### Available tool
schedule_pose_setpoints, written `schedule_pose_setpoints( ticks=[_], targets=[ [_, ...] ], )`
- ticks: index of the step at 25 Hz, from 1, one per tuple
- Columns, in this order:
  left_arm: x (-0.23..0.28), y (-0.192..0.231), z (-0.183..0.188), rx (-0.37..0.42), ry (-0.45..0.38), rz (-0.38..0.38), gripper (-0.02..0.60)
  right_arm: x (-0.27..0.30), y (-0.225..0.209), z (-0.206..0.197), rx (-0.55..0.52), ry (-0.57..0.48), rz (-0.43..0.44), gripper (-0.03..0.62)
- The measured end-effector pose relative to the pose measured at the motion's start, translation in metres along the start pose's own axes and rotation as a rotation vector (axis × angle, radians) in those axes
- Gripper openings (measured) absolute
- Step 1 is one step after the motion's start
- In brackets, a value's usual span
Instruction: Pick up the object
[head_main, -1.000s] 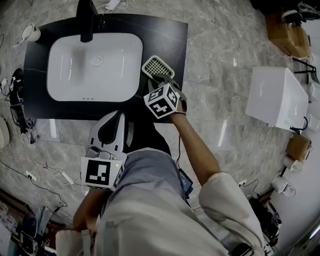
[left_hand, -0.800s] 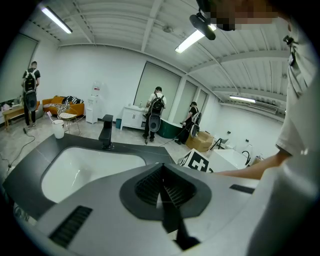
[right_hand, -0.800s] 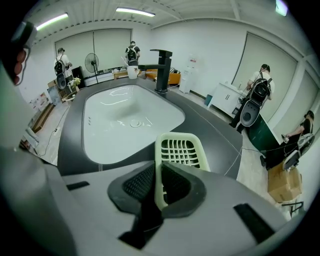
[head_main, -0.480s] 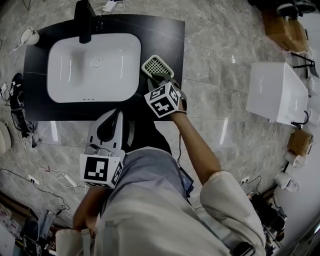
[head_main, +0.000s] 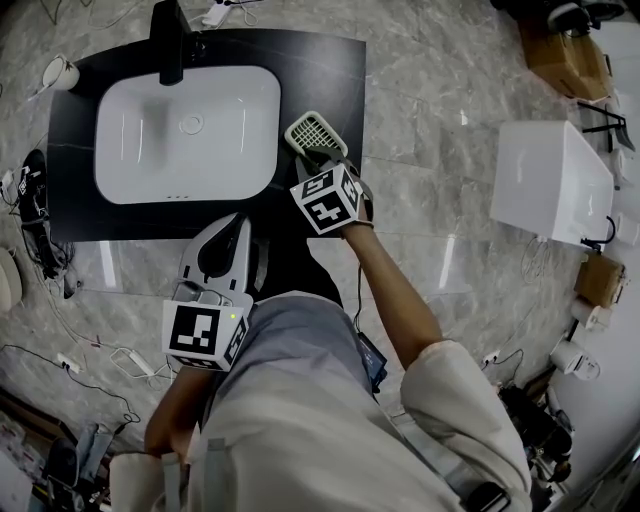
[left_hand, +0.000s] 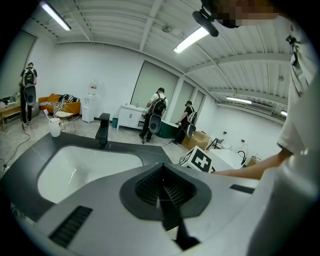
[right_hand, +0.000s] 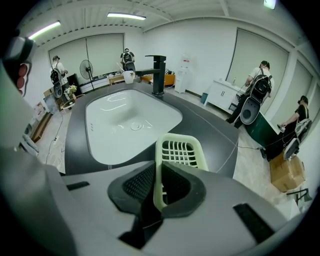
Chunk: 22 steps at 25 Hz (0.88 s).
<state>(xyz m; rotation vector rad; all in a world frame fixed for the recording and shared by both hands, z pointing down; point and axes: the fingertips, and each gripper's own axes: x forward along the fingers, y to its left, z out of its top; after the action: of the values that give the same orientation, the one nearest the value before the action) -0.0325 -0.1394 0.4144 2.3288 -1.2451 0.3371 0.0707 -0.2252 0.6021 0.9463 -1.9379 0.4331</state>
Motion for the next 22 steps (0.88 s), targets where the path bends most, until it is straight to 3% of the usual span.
schedule_pose_setpoints(
  ticks=[22],
  targets=[
    [-0.008,-0.002,0.0,0.013,-0.011,-0.039,0.002,-0.014,0.007,0.0,0.016,-0.011,-0.03,0.053]
  ],
)
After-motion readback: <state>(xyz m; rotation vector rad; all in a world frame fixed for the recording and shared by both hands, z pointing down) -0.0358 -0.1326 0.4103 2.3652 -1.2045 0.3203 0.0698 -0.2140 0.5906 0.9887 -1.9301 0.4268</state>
